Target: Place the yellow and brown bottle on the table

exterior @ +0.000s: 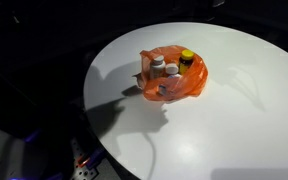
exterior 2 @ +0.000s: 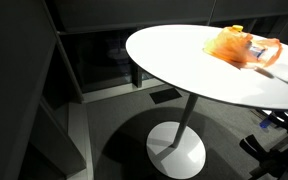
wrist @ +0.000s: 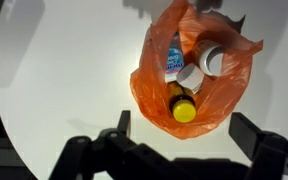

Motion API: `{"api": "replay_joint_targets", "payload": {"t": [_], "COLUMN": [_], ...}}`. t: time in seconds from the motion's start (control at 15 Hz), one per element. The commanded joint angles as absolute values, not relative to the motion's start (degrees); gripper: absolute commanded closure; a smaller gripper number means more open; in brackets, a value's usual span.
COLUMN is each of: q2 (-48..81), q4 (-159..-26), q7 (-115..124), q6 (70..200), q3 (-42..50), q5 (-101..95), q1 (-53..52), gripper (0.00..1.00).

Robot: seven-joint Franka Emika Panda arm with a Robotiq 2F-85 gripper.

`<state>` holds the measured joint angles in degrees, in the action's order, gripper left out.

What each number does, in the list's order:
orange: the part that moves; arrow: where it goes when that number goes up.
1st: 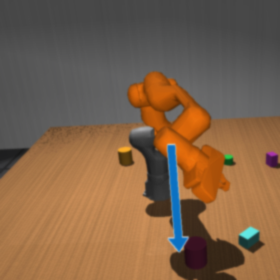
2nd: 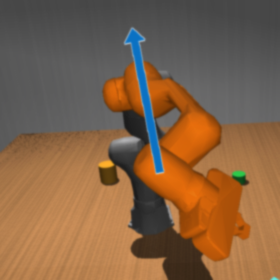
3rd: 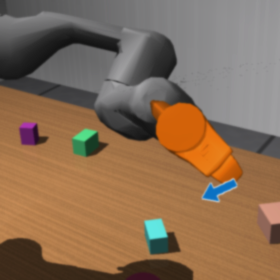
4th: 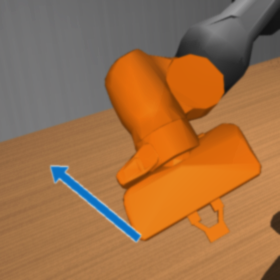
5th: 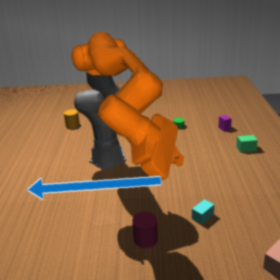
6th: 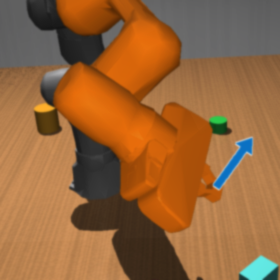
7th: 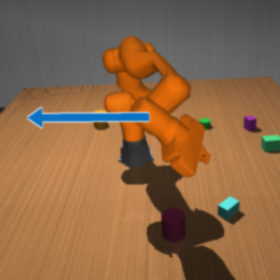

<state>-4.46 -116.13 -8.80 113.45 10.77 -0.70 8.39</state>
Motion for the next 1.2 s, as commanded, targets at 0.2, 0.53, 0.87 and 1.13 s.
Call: {"api": "replay_joint_targets", "payload": {"t": [0.2, 0.53, 0.87, 1.13], "q2": [-1.2, 5.2, 10.8, 13.6], "q4": [-116.3, -115.4, -114.3, -113.5], "q7": [-10.9, -15.2, -19.5, -21.6], "q6": [119.1, 126.0, 130.6, 131.6], "q3": [10.2, 9.2, 7.7, 6.6], "q5": [-1.5, 0.3, 3.8, 6.5], "q1": [8.5, 8.4, 9.3, 10.0], "gripper": [0.0, 0.0, 0.0, 0.0]}}
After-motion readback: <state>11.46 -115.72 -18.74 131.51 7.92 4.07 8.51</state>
